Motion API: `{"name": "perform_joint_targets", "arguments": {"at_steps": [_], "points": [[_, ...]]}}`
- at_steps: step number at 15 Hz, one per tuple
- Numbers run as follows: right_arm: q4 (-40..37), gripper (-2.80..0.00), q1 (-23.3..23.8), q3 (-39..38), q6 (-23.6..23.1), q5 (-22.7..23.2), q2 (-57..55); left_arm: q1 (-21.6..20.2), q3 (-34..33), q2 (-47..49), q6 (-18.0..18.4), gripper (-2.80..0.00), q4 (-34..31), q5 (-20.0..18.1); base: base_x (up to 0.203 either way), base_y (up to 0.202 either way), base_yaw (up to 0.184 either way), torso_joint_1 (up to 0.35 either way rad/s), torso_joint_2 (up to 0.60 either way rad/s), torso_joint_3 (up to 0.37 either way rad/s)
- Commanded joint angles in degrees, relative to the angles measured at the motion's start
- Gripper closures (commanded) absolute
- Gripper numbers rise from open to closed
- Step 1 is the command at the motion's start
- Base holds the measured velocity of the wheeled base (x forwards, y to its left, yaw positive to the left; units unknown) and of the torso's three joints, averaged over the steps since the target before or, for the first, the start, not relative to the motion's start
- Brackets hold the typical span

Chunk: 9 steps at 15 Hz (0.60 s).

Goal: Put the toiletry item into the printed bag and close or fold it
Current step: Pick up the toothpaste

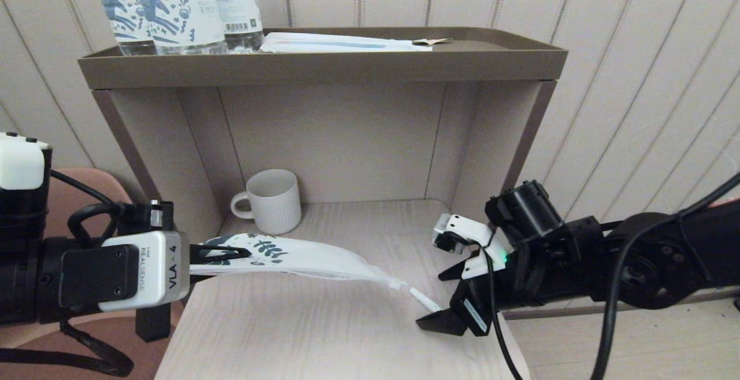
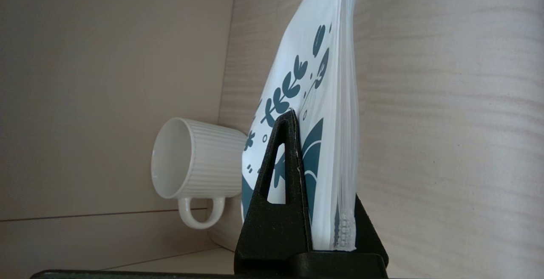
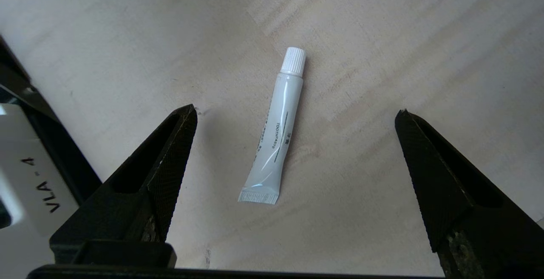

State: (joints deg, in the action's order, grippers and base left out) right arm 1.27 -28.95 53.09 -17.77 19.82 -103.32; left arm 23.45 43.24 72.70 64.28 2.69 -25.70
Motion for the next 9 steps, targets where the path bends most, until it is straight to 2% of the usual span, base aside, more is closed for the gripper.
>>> {"name": "perform_joint_targets", "arguments": {"at_steps": [1, 5, 6, 9], "points": [[-0.2, -2.8, -0.3, -0.2, -0.1, -0.4, -0.9, 0.0, -0.1, 0.0, 0.4, 0.0, 0.0, -0.1, 0.0, 0.0, 0.0, 0.0, 0.0, 0.0], [-0.1, -2.8, -0.9, -0.4, -0.1, -1.8, -1.0, 0.0, 0.0, -0.1, 0.2, 0.0, 0.0, -0.2, 0.0, 0.0, 0.0, 0.0, 0.0, 0.0], [-0.1, 0.0, -1.1, -0.4, -0.1, -1.8, -1.1, 0.0, 0.0, -0.1, 0.2, 0.0, 0.0, -0.2, 0.0, 0.0, 0.0, 0.0, 0.0, 0.0], [-0.1, 0.0, -1.2, -0.6, -0.1, -2.8, -1.2, 0.0, 0.0, -0.4, 0.2, 0.0, 0.0, -0.3, 0.0, 0.0, 0.0, 0.0, 0.0, 0.0]]}}
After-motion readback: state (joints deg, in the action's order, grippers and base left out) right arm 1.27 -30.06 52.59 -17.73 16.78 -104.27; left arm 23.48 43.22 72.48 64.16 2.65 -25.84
